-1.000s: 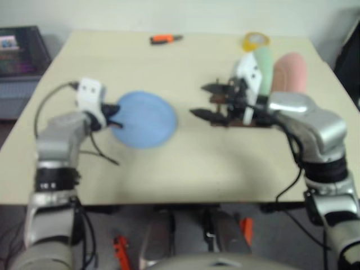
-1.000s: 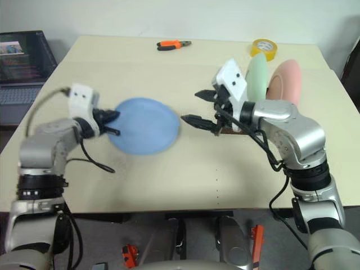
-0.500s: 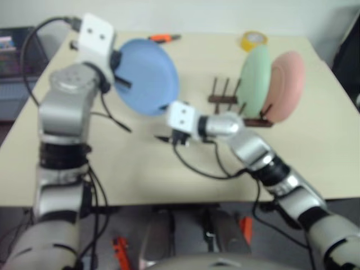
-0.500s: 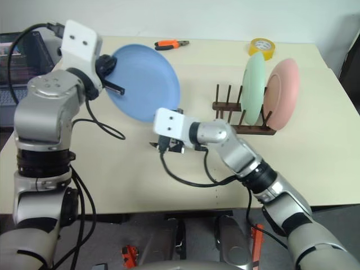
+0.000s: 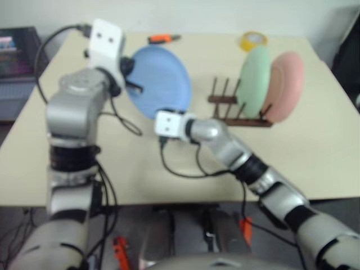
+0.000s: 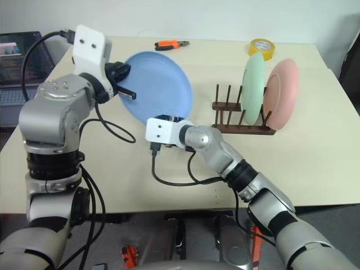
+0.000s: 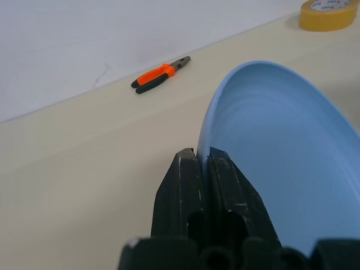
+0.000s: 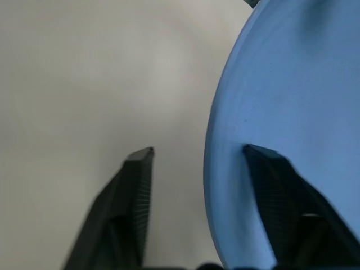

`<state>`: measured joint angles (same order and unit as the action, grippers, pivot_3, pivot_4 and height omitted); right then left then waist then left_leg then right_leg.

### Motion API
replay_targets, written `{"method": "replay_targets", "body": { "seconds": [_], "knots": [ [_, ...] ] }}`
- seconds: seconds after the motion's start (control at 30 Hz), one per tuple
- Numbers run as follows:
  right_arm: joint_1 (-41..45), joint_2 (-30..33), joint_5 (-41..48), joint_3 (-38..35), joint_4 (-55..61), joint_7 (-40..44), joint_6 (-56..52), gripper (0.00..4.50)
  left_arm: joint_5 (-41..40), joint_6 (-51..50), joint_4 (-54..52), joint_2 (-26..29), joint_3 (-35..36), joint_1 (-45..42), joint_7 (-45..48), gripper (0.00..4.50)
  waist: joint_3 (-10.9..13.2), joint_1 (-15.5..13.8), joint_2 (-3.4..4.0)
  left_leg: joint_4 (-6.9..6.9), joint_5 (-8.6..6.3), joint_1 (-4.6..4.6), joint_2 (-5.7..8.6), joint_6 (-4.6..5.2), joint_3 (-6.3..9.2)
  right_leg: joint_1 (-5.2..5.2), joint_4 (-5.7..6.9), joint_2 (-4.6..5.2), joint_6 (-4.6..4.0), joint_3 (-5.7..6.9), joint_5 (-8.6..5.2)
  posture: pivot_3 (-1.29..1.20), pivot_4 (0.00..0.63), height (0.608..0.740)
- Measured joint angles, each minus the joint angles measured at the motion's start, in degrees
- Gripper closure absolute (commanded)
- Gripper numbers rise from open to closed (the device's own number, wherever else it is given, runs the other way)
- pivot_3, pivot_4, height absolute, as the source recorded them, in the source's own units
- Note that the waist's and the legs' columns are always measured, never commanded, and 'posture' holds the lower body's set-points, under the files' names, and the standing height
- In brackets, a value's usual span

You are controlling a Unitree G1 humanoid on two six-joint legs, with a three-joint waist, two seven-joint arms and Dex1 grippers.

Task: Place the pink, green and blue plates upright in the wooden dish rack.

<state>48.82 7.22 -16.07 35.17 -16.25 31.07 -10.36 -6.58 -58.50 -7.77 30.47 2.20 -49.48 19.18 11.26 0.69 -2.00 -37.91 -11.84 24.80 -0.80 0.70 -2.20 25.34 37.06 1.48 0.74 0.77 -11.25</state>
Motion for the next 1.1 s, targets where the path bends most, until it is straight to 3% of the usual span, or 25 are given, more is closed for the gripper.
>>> {"method": "replay_targets", "body": {
  "seconds": [0.17,0.43,0.53,0.83,0.97,1.1],
  "knots": [
    [0.12,-1.04,-0.87,-1.34,-0.39,-0.69,0.82,4.46,0.37,0.01,0.36,0.49,-0.15,0.01,0.01,4.5,0.0,0.11,0.0,0.0,0.0,0.0,0.0,0.0,-0.01,0.01,0.0,0.0,0.0,-0.01,0.0,0.0,0.15,0.74],
    [0.17,-2.0,-1.85,-2.47,-2.24,-2.01,2.78,4.46,0.8,0.02,1.63,0.66,0.37,-0.45,-0.27,4.5,0.0,0.19,0.0,0.0,0.0,0.0,0.0,-0.01,0.0,0.0,0.0,0.02,-0.01,-0.01,0.01,0.0,0.15,0.74],
    [0.18,-2.21,-1.85,-3.35,-2.24,-2.45,3.4,4.5,0.34,-0.23,1.59,-0.07,1.3,-1.26,-0.73,3.79,0.0,0.21,0.0,0.0,0.0,0.0,0.0,-0.01,0.0,0.0,0.0,0.02,-0.01,-0.01,0.01,0.0,0.15,0.74],
    [1.81,-2.28,-2.6,-4.49,-5.47,-2.35,6.31,4.5,-1.94,-1.25,1.27,-0.62,3.41,-1.46,-1.05,0.54,0.0,0.7,0.0,0.0,0.01,0.0,-0.01,-0.02,0.0,0.0,0.01,0.04,-0.02,-0.02,0.02,0.0,0.15,0.74],
    [2.16,-2.78,-3.12,-4.49,-7.89,-2.34,8.21,4.5,-6.73,-3.59,0.34,-0.74,8.2,-3.06,0.68,0.54,0.03,0.93,-0.05,0.0,0.01,0.0,-0.02,-0.02,0.01,0.01,0.01,0.04,-0.05,-0.01,0.04,0.0,0.15,0.74],
    [2.53,-3.5,-3.08,-4.49,-9.91,-2.27,10.28,4.5,-15.72,-5.79,-5.69,2.97,15.45,-6.99,6.61,0.54,0.08,1.11,-0.15,0.05,0.0,0.0,-0.04,-0.05,0.0,0.01,-0.05,0.06,-0.08,-0.02,0.05,0.0,0.15,0.74]
  ]
}}
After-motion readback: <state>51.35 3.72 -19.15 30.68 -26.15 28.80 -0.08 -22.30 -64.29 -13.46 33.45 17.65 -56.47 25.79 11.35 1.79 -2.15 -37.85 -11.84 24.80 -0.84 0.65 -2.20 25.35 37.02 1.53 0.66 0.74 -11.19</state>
